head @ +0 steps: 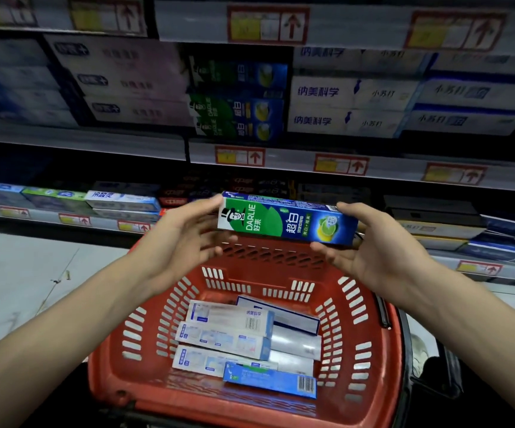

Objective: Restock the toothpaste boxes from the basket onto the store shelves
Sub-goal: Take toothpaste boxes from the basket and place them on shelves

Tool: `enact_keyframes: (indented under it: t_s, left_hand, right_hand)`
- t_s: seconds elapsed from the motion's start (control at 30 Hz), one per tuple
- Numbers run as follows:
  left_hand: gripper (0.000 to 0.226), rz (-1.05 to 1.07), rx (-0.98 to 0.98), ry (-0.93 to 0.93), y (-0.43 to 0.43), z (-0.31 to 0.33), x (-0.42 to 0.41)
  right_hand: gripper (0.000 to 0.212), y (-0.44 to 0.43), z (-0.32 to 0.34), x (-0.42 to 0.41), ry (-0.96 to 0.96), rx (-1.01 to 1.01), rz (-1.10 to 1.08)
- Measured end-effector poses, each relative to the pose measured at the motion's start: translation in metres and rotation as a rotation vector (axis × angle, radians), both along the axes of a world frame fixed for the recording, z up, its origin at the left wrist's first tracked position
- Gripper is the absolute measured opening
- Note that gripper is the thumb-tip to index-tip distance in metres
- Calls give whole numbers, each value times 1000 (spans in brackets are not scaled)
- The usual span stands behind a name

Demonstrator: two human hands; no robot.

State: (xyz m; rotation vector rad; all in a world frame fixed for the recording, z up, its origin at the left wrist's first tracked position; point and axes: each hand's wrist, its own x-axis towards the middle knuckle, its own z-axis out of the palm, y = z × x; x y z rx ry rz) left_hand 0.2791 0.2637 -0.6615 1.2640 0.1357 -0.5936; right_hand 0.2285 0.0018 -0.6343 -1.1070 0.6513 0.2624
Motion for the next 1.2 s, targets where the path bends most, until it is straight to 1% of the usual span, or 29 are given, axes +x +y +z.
enact_keyframes:
  t_s: [0.07, 0.13, 0.27, 0.37, 0.5, 0.6, 0.67, 0.77, 0.9, 0.97, 1.0, 1.07, 1.13, 1.2]
  left_hand:
    - [41, 49, -25, 8, 2, 3, 3]
    - [40, 100, 21, 1, 4, 4, 6]
    - [36, 131, 87, 5, 7, -1, 10]
    - [40, 105, 110, -10, 5, -3, 10]
    - [42, 105, 51, -13, 1, -2, 10]
    - [43, 127, 25, -34, 3, -1, 13]
    - [44, 150, 41, -79, 5, 0, 15]
    - [35, 208, 88, -186, 6, 3, 19]
    - [26, 327, 201, -362, 8, 5, 31]
    - [26, 377, 294, -462, 10, 5, 39]
    - [27, 399, 325, -506, 11, 7, 44]
    - [24, 435, 344, -569, 14, 12, 54]
    - [21, 471, 347, -612, 17, 20, 64]
    - [23, 500, 363, -646, 21, 28, 76]
  right_hand:
    - [21, 2, 3, 2, -35, 19, -28]
    - [22, 2, 5, 4, -70, 21, -37]
    - [36, 3, 4, 7, -81, 32, -25]
    - [41, 4, 4, 9, -64, 37, -6]
    - [48, 6, 1, 10, -38, 49, 4]
    - [47, 7, 1, 10, -54, 45, 6]
    - [44, 9, 4, 11, -82, 36, 6]
    - [37, 14, 8, 18, -137, 8, -13]
    - [43, 27, 17, 36, -228, -69, -26]
    - [46, 34, 22, 48, -306, -134, -42]
    - [43, 37, 25, 54, -350, -150, -54]
    - [37, 42, 33, 65, -432, -157, -54]
    - [36, 46, 39, 75, -498, -173, -34]
    - [35, 50, 42, 84, -555, -268, -20]
